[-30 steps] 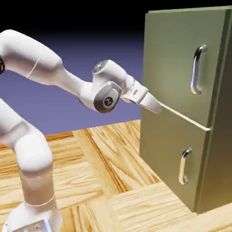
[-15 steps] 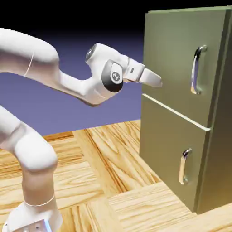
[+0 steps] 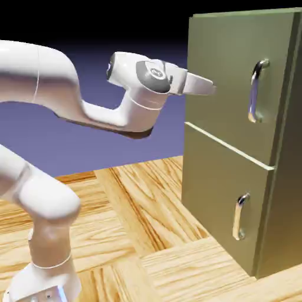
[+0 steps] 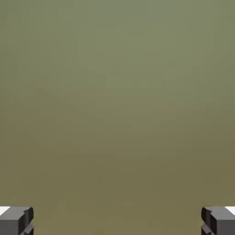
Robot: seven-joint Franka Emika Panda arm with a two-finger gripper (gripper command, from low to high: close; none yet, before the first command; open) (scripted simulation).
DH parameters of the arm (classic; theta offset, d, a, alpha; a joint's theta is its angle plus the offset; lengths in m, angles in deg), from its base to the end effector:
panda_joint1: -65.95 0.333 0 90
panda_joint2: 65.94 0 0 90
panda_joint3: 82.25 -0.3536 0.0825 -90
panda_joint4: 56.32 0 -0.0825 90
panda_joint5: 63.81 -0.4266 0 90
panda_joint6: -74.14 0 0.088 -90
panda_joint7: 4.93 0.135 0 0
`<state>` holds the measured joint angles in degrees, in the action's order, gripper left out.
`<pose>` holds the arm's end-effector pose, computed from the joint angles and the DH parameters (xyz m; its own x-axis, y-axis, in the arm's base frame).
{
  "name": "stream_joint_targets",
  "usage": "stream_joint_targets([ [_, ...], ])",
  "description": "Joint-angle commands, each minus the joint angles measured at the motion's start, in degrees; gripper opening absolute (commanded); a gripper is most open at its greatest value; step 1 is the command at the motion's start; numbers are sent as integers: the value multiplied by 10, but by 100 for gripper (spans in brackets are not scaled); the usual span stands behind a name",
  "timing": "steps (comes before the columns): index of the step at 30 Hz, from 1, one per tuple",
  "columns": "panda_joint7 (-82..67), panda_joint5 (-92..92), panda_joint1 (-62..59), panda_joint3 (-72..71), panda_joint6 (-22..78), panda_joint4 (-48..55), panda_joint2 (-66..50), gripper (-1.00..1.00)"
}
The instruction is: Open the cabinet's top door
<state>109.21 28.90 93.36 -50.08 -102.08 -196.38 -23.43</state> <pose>0.4202 -0.0110 0.6287 0.2006 -0.6612 0.7229 -0.1034 -0.7481 -0.6555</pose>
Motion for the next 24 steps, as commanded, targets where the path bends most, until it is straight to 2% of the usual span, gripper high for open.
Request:
stream_joint_targets([
  [1,19,25,7,9,-1,6,3,0],
  [24,462,598,172,208,-14,135,64,0],
])
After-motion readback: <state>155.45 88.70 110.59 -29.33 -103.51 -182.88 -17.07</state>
